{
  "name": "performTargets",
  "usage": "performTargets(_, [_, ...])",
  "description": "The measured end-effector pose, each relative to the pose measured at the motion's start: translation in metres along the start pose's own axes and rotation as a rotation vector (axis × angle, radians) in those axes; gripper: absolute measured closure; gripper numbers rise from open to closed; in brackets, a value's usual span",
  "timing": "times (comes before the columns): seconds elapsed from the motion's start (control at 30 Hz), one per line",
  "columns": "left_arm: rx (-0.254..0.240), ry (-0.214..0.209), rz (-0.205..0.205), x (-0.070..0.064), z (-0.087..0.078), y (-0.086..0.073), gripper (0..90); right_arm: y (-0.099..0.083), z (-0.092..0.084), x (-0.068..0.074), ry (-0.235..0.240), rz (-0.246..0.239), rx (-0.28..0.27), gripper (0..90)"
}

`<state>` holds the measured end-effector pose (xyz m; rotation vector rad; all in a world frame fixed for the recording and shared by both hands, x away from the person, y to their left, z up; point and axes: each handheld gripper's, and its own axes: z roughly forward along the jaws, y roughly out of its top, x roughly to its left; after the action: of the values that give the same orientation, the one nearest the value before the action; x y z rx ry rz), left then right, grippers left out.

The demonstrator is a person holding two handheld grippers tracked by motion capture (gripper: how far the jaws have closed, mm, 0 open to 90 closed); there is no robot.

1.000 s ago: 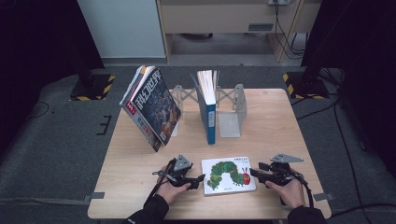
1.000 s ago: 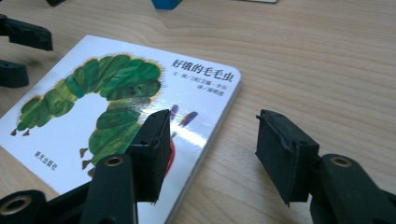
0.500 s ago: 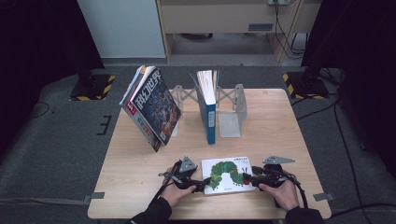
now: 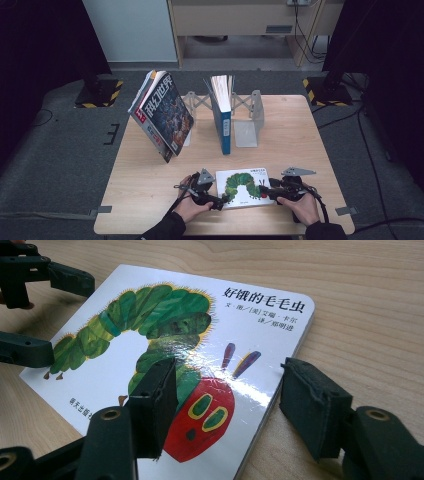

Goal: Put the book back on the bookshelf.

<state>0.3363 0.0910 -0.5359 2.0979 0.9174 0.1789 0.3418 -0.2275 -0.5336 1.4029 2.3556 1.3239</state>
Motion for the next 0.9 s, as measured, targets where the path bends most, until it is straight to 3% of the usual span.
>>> performTargets(0.27, [-0.002,-0.002,-0.004,-0.001,0.0,0.0,2.3,0.0,-0.001,-0.001,0.003,0.017,0.001,40.8])
performTargets(0.37, [-0.013,-0.034,0.003,-0.005,0.001,0.0,6.7,0.001,-0.003,-0.001,0.015,0.034,-0.004,41.2])
performTargets(0.77, [-0.027,-0.04,-0.02,-0.008,0.001,0.0,9.3,0.007,-0.009,-0.001,0.04,0.061,-0.097,43.1])
performTargets(0.9, [-0.038,-0.03,0.002,-0.008,0.003,0.003,8.7,0.01,-0.011,0.0,0.042,0.047,-0.133,42.7])
